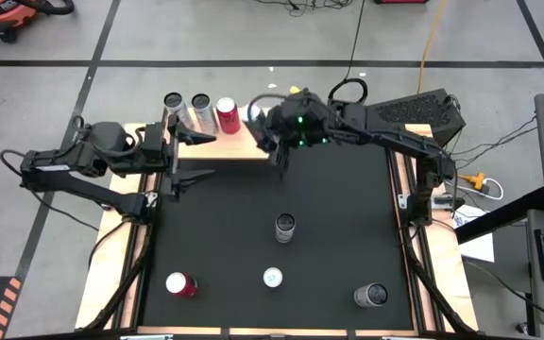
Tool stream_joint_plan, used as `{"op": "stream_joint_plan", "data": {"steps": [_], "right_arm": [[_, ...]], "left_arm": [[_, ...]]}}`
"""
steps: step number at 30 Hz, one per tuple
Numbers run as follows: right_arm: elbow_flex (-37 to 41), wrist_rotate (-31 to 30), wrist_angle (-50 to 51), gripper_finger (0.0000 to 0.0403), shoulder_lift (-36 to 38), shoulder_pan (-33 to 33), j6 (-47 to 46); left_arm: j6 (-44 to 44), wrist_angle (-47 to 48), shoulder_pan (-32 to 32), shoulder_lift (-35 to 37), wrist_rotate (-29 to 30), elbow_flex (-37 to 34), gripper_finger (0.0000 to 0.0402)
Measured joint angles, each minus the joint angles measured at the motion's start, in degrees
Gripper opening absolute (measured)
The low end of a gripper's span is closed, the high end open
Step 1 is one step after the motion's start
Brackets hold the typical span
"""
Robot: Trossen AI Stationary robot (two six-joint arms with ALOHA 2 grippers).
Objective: Place canned beverage on shelf
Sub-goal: Put the top blue soda can on the shelf
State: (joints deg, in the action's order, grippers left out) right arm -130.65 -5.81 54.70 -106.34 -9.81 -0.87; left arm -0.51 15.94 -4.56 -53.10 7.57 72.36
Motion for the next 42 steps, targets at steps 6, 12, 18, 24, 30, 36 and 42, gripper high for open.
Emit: {"op": "stream_joint_plan", "data": {"steps": [6, 12, 18, 24, 30, 36, 42], "right_arm": [[0.0, 7.6, -3.5, 0.0190, -0.6, -6.2, 2.4], [0.0, 15.9, -8.5, 0.0190, -4.0, -12.0, 3.0], [0.0, 18.5, -10.9, 0.0190, -8.8, -16.1, 3.3], [0.1, 23.9, -12.2, 0.0190, -11.7, -19.1, 4.3], [2.0, 23.9, -14.4, 0.0190, -11.6, -20.6, 4.9], [7.8, 24.2, -19.7, 0.0190, -11.6, -21.3, 4.7], [10.7, 25.3, -20.9, 0.0190, -11.7, -21.6, 6.3]], "left_arm": [[-0.2, 3.7, 0.0, 0.4, 0.0, 0.0, 0.0367], [-0.3, 4.6, 0.0, 0.4, 0.0, 0.0, 0.0367], [0.0, 4.6, 0.0, 1.0, 0.0, 0.0, 0.0367], [0.2, 7.6, 0.0, 2.2, 0.1, 0.0, 0.0367], [0.2, 9.4, 0.0, 3.8, 0.0, 0.0, 0.0367], [1.4, 11.6, 0.0, 5.8, -0.1, 0.0, 0.0367], [1.7, 14.0, 0.0, 7.1, -0.2, 0.0, 0.0367]]}}
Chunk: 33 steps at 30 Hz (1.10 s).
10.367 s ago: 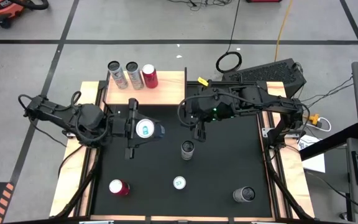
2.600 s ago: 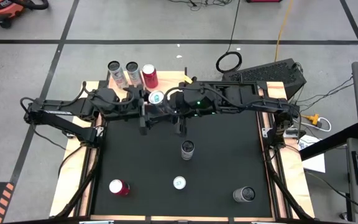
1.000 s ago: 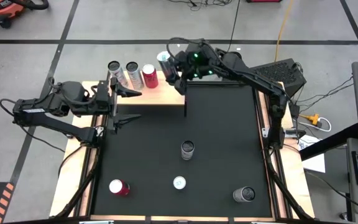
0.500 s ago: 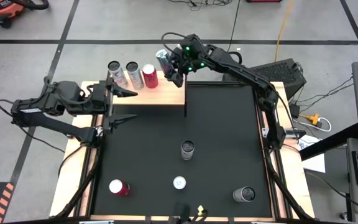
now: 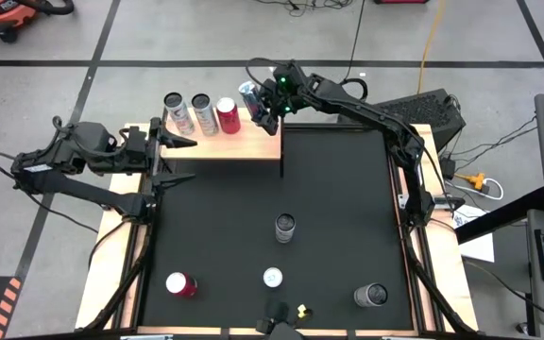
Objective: Place canned beverage on shelf
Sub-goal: Put the top blue soda can on the shelf
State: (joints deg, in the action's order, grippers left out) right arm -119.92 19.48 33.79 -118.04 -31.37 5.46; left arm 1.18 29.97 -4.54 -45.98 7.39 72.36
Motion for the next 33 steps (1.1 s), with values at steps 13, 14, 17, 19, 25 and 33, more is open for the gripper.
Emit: {"op": "stream_joint_plan", "data": {"steps": [13, 14, 17, 19, 25, 33], "right_arm": [[1.9, 6.1, 0.5, 0.0192, 0.1, -3.5, -1.4], [1.9, 6.1, -0.7, 0.0192, 0.1, -3.5, -1.6], [1.8, 6.1, -5.6, 0.0192, 0.2, -3.4, -2.6], [1.3, 6.1, -7.8, 0.0192, 0.8, -3.3, -3.6], [0.8, 6.3, -1.9, 0.0192, 8.5, -4.0, -0.3], [10.6, 6.1, 2.0, 0.0192, 18.8, -6.9, 5.1]], "left_arm": [[-0.3, 2.0, 0.0, 0.3, -0.1, 0.0, 0.0367], [-0.5, 2.0, 0.0, 0.3, -0.1, 0.0, 0.0367], [-0.5, 2.1, 0.0, 0.3, -0.1, 0.0, 0.0367], [-0.5, 2.5, 0.0, 0.3, -0.1, 0.0, 0.0367], [-0.1, 2.8, 0.0, 0.3, -0.1, 0.0, 0.0367], [0.1, 1.3, 0.0, 0.3, -0.1, 0.0, 0.0367]]}}
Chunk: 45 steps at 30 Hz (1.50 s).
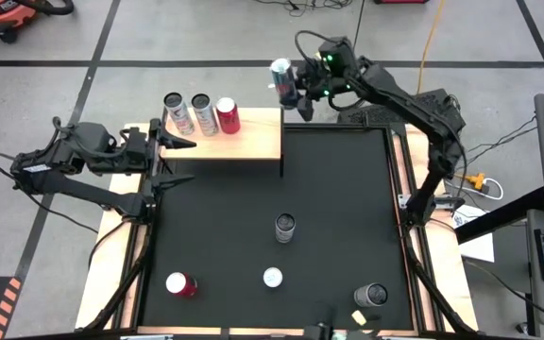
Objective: Place canned beverage on shelf
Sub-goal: Put the top blue soda can on the shelf
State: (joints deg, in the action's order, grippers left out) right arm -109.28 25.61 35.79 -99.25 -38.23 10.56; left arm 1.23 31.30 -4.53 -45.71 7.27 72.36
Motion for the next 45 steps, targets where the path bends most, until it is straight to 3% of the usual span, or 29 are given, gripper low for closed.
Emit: {"op": "stream_joint_plan", "data": {"steps": [3, 6, 10, 23, 45], "right_arm": [[10.9, 0.8, -9.7, 0.0192, 3.2, -1.8, -1.3], [21.8, 8.1, -24.6, 0.0192, 5.4, -3.7, -4.9], [28.8, 11.2, -41.3, 0.0193, 5.9, -3.7, -9.6], [29.3, 12.0, -51.8, 0.0197, -3.3, -2.1, -10.8], [29.2, 12.2, -58.8, 0.0200, -10.7, -1.3, -7.5]], "left_arm": [[0.0, -1.5, 0.0, 0.0, 0.0, 0.0, 0.0367], [0.0, -2.5, 0.0, 0.0, 0.0, 0.0, 0.0367], [0.0, -2.4, 0.0, 0.1, 0.0, 0.0, 0.0367], [-0.5, -1.6, 0.0, 0.1, 0.0, 0.0, 0.0367], [-0.7, -0.3, 0.0, 0.0, 0.0, 0.0, 0.0367]]}}
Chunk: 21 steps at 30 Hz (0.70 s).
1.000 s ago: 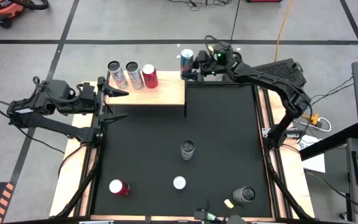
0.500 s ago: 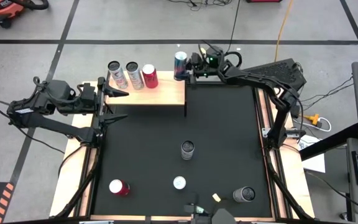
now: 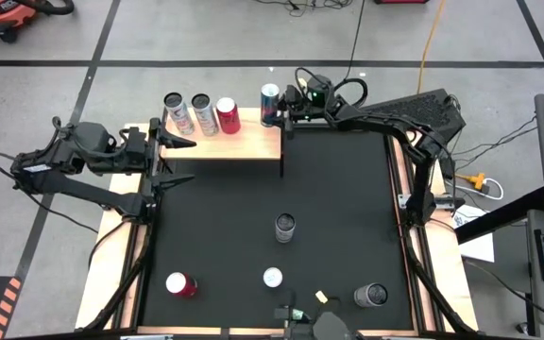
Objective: Place canned beverage on shelf
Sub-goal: Put the top blue soda can on the shelf
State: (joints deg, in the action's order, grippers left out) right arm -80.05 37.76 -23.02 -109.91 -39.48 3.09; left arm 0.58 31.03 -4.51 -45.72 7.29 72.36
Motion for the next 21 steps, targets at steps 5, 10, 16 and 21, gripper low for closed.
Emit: {"op": "stream_joint_plan", "data": {"steps": [5, 10, 16, 21], "right_arm": [[-0.2, 0.1, -2.7, 0.0200, -1.6, 0.0, 1.0], [-1.9, 0.0, -1.7, 0.0201, -4.5, 0.0, 0.9], [-3.6, 0.1, 0.1, 0.0201, -5.3, 0.1, 3.2], [-3.6, 0.0, 1.9, 0.0201, -5.3, 0.2, 6.9]], "left_arm": [[0.0, 0.0, 0.0, 0.0, 0.0, 0.0, 0.0367], [0.0, 0.0, 0.0, 0.0, 0.0, 0.0, 0.0367], [0.0, 0.3, 0.0, 0.0, 0.1, 0.0, 0.0367], [0.0, 1.7, 0.0, 0.0, 0.7, 0.0, 0.0367]]}}
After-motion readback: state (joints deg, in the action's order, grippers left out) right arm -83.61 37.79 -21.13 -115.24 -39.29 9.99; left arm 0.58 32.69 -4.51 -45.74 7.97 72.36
